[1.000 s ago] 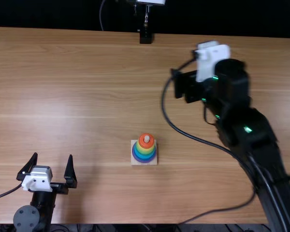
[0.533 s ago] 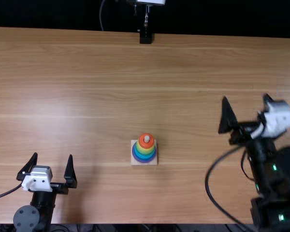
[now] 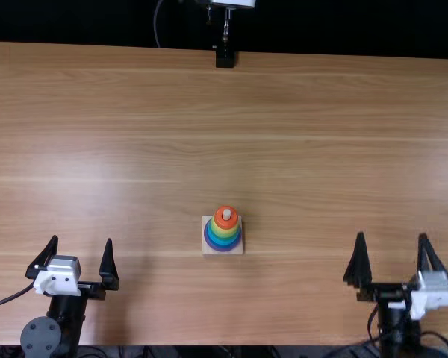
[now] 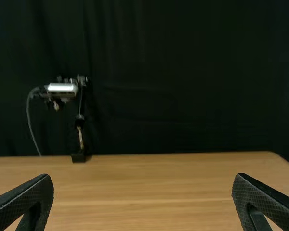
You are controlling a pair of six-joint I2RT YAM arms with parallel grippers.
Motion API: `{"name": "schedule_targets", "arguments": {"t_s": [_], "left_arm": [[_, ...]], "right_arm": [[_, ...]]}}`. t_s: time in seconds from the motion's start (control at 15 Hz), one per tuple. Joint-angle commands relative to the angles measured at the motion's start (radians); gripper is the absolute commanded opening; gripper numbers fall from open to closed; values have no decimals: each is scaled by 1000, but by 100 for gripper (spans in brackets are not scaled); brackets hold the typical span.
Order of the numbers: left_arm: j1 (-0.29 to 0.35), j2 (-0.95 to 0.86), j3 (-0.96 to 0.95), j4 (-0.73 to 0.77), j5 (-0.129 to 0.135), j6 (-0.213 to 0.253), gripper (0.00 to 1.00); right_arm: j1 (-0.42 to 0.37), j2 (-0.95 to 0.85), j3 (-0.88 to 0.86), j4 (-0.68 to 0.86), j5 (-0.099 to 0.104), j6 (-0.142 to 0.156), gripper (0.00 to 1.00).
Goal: Build the Hanoi tower: stack the rings onto the peg from bottom to top in this color order: purple, dark blue, light blue, dark green, light green, yellow, orange.
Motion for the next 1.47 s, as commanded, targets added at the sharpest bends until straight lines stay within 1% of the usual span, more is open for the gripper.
{"name": "schedule_targets", "arguments": {"t_s": [0.0, 0.2, 0.53, 0.8, 0.93, 1.2, 1.4], "left_arm": [[7, -12, -17, -18, 7, 3, 100], [7, -12, -17, -18, 7, 3, 100], [7, -12, -17, -18, 7, 5, 100], [7, -12, -17, -18, 7, 5, 100], [7, -12, -17, -18, 7, 3, 100], [7, -12, -17, -18, 7, 5, 100], [7, -12, -17, -18, 7, 3, 100]], "right_arm": [[-15, -106, -48, 5, -4, -7, 100], [-17, -106, -83, -4, 0, -7, 100], [-15, -106, -138, 5, -11, -6, 100], [-15, -106, -284, 7, -17, 0, 100], [-15, -106, -317, 7, -28, 0, 100], [-15, -106, -319, -6, -28, 2, 100], [-3, -106, -317, 11, -21, -4, 100]]}}
